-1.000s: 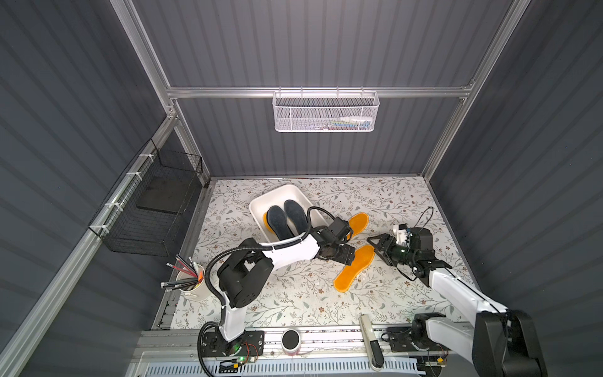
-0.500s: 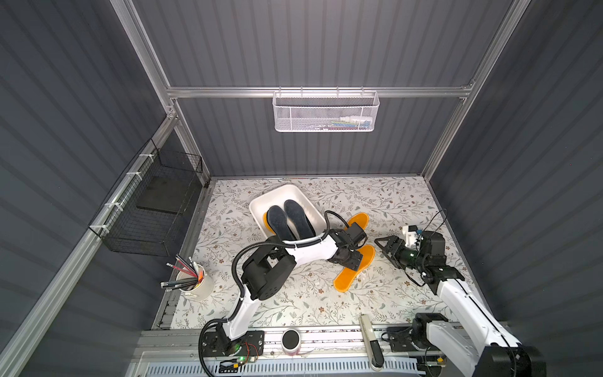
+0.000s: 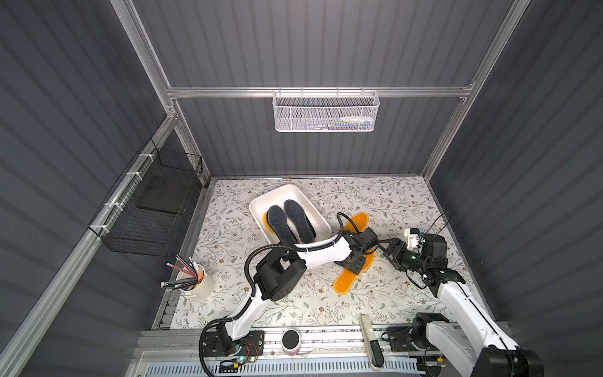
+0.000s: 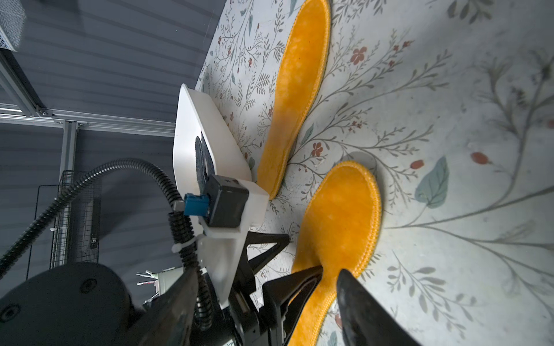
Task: Put the insoles into the storage box
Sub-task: Pick up the insole from the center of the board.
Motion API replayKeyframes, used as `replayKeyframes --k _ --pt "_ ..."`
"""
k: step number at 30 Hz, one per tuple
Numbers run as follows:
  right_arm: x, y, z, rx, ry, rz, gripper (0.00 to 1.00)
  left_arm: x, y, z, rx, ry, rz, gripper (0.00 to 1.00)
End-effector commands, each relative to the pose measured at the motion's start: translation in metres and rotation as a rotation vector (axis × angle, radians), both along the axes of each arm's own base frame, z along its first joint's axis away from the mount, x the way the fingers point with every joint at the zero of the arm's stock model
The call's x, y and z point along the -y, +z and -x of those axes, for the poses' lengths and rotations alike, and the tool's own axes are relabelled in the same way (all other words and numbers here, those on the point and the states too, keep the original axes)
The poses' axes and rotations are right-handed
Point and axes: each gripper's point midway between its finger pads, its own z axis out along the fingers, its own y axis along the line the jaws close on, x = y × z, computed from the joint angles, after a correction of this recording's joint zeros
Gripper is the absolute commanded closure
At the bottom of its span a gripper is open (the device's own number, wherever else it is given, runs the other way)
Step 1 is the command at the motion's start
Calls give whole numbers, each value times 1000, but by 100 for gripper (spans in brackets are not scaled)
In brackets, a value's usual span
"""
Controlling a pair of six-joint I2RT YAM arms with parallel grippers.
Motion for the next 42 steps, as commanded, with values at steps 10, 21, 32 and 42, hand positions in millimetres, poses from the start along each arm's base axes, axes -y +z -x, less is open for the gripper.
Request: replayKeyframes --k 10,21,32,42 --pt "12 11 9 37 -31 -1 27 -38 -57 29 -134 -36 -200 40" --pt "17 15 12 46 -46 -9 27 -36 -63 35 -167 -47 -191 60" --pt "19 15 13 44 -46 -12 27 -36 -65 36 -176 -50 -191 71" --pt "22 19 15 49 -58 -8 27 -36 -65 34 -166 -51 -192 100"
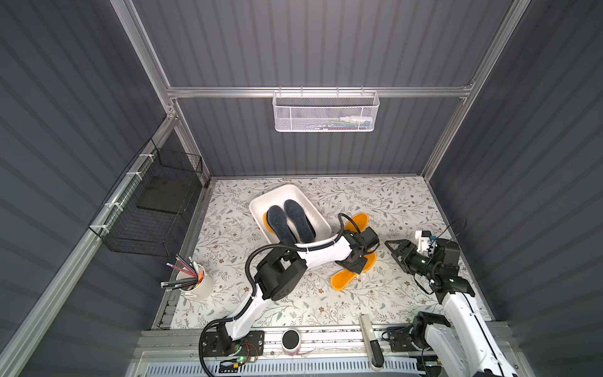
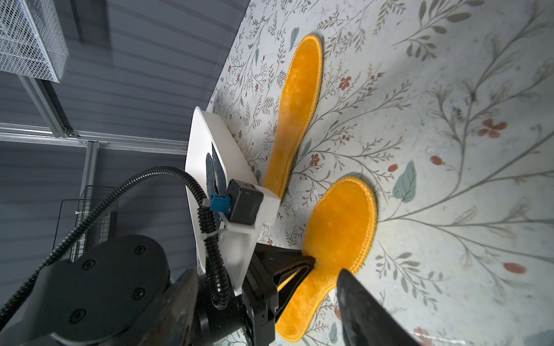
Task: Put the insoles into the storage box
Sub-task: Pick up the insole from the center of the board.
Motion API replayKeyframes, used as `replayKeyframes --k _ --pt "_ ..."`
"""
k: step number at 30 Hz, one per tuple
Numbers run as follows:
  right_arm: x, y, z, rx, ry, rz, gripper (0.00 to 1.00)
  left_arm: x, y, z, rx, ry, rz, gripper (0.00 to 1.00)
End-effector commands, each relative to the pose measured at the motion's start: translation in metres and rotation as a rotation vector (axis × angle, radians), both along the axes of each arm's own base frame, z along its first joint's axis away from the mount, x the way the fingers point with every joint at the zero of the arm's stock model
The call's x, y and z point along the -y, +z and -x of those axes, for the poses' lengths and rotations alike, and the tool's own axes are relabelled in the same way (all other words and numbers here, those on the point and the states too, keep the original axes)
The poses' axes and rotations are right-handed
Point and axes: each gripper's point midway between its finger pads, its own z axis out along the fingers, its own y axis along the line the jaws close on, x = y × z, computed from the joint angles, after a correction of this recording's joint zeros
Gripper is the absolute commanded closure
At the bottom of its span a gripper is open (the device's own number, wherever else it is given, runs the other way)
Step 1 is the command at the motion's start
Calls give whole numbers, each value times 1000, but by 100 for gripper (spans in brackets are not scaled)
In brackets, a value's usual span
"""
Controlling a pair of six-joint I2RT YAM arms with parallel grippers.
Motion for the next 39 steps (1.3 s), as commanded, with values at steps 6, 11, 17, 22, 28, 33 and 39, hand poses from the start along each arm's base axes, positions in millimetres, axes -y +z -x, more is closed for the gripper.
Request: replayKeyframes --k 6,11,17,22,28,33,39 --pt "1 2 4 12 11 10 27 -45 -62 25 -106 -11 -219 100" --pt "1 6 4 18 14 16 27 -38 -43 16 -54 -1 -174 100" --pt "3 9 6 26 9 15 27 -17 14 -8 55 60 0 100" --pt "5 17 9 41 3 22 27 -15 56 -28 128 150 130 100" --pt "6 30 10 63 5 32 27 -21 104 -44 172 242 305 100" --pt "7 36 10 67 6 31 27 -33 158 -59 236 317 457 100" --pt "6 42 9 68 15 27 26 -82 212 -92 320 528 596 100"
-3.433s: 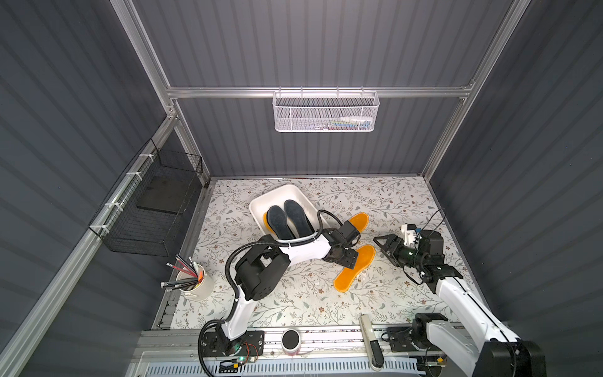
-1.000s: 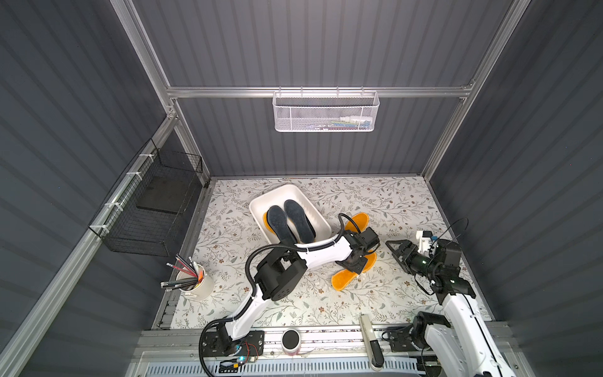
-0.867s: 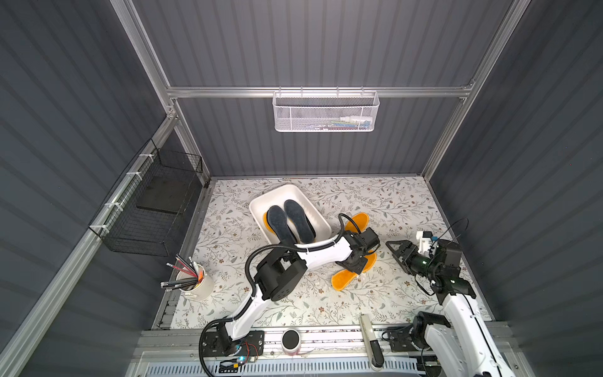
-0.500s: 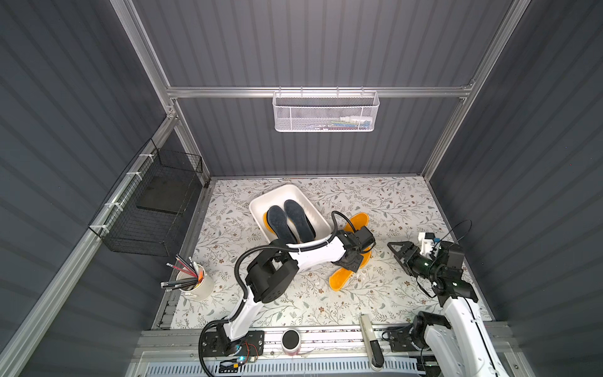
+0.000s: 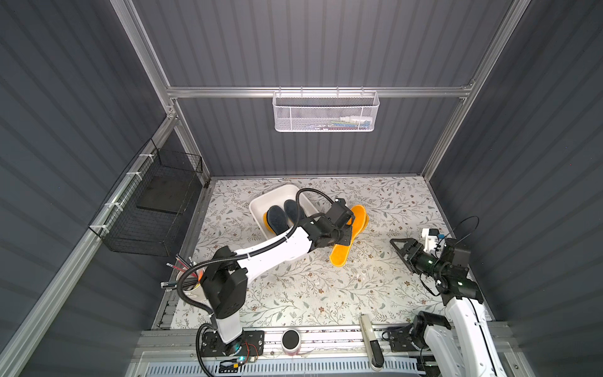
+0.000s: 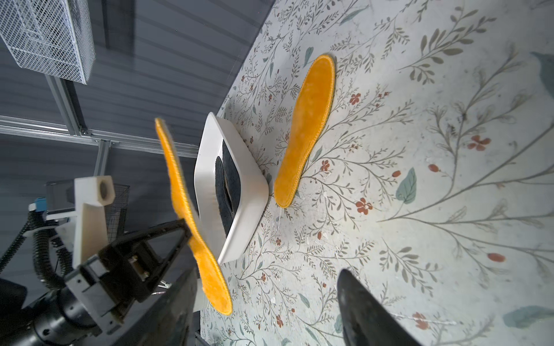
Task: Put the insoles into the storage box
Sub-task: Pick up the insole from the center of the board, then place the insole in the storage box.
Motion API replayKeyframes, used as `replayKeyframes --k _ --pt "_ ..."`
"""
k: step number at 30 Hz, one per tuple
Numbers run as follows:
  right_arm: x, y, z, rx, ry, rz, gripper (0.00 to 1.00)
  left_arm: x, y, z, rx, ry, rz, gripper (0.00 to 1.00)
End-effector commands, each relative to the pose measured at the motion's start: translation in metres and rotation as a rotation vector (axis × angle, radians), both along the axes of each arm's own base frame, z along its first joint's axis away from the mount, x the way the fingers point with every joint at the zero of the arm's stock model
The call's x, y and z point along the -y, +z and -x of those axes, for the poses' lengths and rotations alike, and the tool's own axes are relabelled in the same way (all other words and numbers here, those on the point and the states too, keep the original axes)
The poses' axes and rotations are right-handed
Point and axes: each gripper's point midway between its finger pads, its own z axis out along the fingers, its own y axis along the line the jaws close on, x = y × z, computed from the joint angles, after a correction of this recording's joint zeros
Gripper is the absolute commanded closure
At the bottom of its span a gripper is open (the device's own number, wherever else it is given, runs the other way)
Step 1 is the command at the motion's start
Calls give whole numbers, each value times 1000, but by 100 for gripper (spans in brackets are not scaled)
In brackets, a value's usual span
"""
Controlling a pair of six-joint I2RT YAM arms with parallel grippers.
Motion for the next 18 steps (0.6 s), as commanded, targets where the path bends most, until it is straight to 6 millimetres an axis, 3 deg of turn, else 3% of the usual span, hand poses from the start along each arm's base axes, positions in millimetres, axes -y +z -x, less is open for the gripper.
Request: replayKeyframes --k 1,3,4,8,18 --pt "-2 10 0 13 22 -1 26 -37 29 -26 33 195 92 100" --pt "-3 12 -1 11 29 -13 27 -63 39 -41 50 306 102 100" --pt "-4 12 -2 12 32 -18 27 -79 24 -42 30 358 70 100" --pt "-5 16 -4 20 35 -28 27 -125 16 -59 3 540 82 100" --pt "-7 14 -4 15 44 -57 27 -203 -31 -91 -140 755 84 100"
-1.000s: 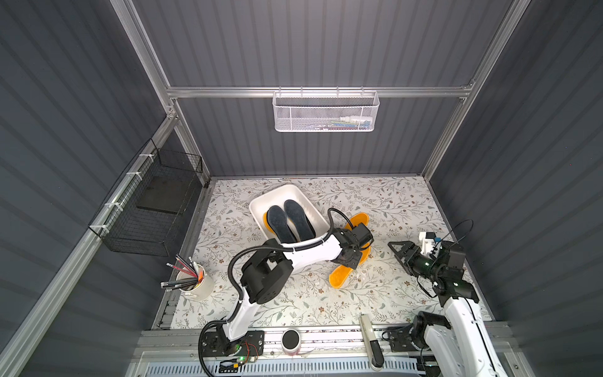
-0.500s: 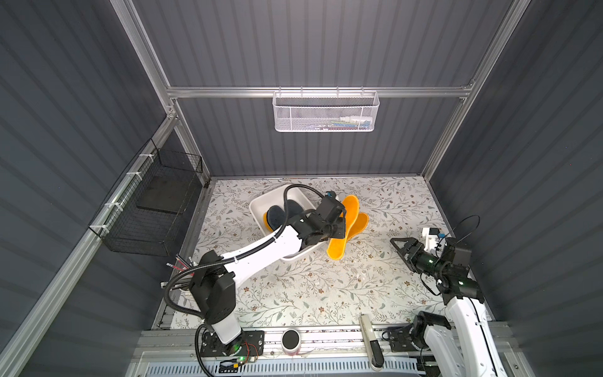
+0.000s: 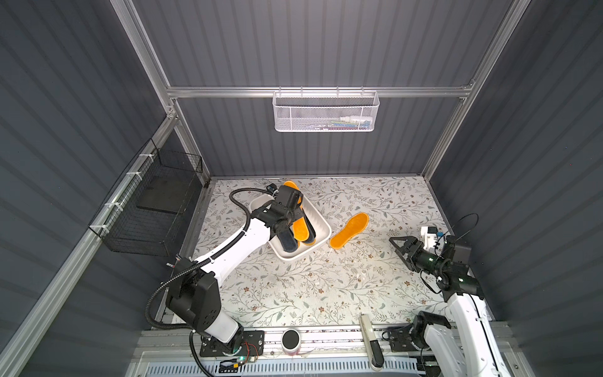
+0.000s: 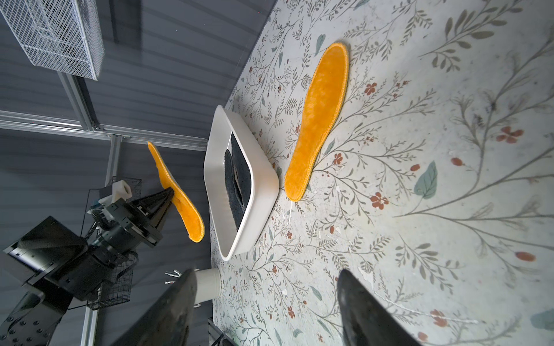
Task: Put the insoles into the storage box
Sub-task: Place the insole in the storage box.
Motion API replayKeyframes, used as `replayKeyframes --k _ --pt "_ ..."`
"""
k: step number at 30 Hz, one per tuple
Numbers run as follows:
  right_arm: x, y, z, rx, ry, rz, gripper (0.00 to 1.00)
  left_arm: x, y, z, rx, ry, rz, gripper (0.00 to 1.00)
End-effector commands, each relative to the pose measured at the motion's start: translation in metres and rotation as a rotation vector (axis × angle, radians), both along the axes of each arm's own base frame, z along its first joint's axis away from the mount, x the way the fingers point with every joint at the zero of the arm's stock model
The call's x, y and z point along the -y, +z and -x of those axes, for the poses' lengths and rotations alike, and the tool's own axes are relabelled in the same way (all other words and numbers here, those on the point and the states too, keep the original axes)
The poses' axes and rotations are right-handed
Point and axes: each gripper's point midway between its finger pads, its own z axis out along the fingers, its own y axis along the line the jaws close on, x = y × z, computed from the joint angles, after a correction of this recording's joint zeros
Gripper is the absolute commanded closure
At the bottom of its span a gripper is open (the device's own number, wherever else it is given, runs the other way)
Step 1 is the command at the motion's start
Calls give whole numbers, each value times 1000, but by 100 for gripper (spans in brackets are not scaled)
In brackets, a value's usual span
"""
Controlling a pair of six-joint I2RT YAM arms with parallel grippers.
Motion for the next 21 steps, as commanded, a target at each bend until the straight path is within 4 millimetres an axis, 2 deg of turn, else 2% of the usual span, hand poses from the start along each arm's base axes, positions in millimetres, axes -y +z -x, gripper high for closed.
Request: replayKeyframes --k 1,6,10,14,21 --pt "-2 9 -3 31 13 -11 27 -20 -23 -4 -71 59 7 100" --pt "-2 1 -6 13 15 -31 27 -39 -55 -12 -154 90 31 100" --pt "-1 -1 -9 5 10 -37 27 -39 -76 -15 -209 85 52 100" --pt "0 -3 -11 -1 10 -30 27 -36 -91 -16 -253 74 45 100" --pt "0 -10 -12 -13 12 -35 26 -41 -105 -16 -284 103 33 100"
